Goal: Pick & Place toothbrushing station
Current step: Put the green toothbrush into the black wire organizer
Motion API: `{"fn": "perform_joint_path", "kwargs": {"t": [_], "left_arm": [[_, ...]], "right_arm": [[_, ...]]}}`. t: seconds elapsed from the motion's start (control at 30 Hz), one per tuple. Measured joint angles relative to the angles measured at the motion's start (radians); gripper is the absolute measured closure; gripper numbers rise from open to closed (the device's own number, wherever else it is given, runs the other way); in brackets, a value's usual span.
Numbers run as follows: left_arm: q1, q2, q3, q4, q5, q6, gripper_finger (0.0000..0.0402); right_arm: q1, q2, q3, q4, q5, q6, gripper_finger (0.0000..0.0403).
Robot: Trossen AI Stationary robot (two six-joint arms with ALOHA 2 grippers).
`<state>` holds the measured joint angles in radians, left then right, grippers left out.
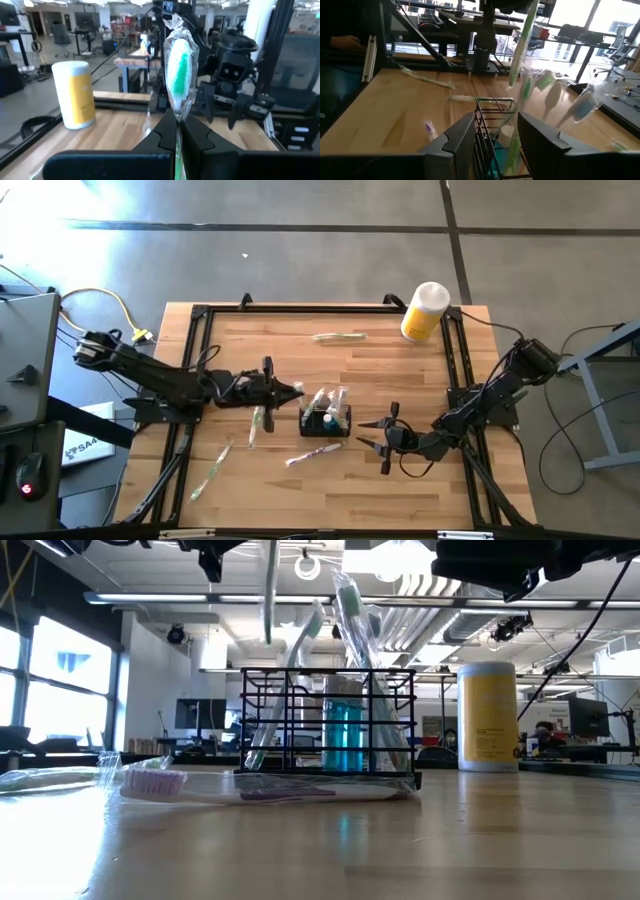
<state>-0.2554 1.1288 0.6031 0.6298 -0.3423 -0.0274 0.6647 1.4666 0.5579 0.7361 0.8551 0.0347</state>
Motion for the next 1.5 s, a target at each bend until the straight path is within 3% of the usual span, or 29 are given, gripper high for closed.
{"fn": "perform_joint_path", "kwargs": {"t": [0.27, 1.5], "left_arm": [[0.012, 0.095, -0.011, 0.119, 0.013, 0.024, 0.0401], [0.013, 0.350, -0.010, 0.131, -0.036, -0.112, 0.0401]], "right_arm": [[-0.014, 0.000, 0.000, -0.007, 0.000, -0.001, 0.0259], [-0.017, 0.000, 0.000, -0.030, -0.025, 0.026, 0.0259]]}}
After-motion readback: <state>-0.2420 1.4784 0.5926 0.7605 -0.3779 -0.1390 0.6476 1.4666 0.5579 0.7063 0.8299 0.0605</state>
